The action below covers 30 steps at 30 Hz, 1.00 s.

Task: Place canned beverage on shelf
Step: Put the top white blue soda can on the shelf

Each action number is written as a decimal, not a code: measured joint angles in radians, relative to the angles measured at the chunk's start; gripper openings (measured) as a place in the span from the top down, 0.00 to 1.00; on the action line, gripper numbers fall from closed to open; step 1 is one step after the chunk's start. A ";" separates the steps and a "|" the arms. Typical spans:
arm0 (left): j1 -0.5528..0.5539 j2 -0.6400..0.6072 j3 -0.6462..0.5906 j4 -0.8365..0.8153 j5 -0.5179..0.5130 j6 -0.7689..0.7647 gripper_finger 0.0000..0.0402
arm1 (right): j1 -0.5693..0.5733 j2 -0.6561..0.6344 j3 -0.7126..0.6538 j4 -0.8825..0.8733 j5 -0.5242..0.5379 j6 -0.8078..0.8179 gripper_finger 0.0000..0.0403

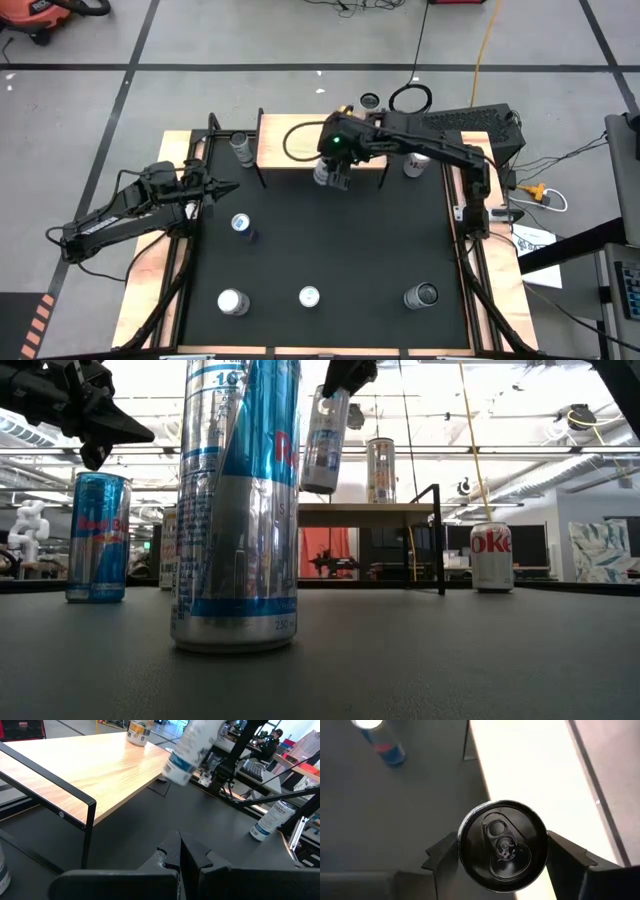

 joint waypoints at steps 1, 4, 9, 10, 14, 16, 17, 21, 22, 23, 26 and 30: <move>0.000 0.000 0.000 0.000 0.000 0.000 1.00 | -0.005 -0.009 0.000 0.005 0.002 -0.005 0.46; 0.000 0.000 0.000 0.000 0.000 0.000 1.00 | -0.026 -0.034 0.000 0.030 0.007 -0.023 0.46; 0.000 0.000 0.000 0.000 0.000 0.000 1.00 | -0.075 -0.052 0.000 0.083 0.007 -0.078 0.46; 0.000 0.000 0.000 0.000 0.000 0.000 1.00 | -0.087 -0.053 0.000 0.093 0.006 -0.090 0.46; 0.000 0.000 0.000 0.000 0.000 -0.001 1.00 | -0.138 -0.055 0.000 0.107 0.005 -0.111 0.46; 0.000 0.000 0.000 0.000 0.000 -0.001 1.00 | -0.164 -0.055 0.000 0.102 0.002 -0.112 0.46; 0.000 0.000 0.000 0.000 0.000 -0.001 1.00 | -0.176 -0.055 0.000 0.103 0.001 -0.115 0.46; 0.000 0.000 0.000 0.000 0.000 -0.001 1.00 | -0.203 -0.055 0.000 0.109 0.001 -0.135 0.46; 0.000 0.000 0.000 0.000 0.000 -0.001 1.00 | -0.207 -0.055 0.000 0.108 0.000 -0.146 0.46; 0.000 0.000 0.000 0.000 0.000 -0.001 1.00 | -0.211 -0.055 0.000 0.107 -0.003 -0.154 0.46; 0.000 0.000 0.000 0.000 0.000 -0.001 1.00 | -0.223 -0.055 0.000 0.109 -0.006 -0.161 0.46; 0.000 0.000 0.000 0.000 0.000 -0.002 1.00 | -0.240 -0.055 0.000 0.126 -0.003 -0.206 0.46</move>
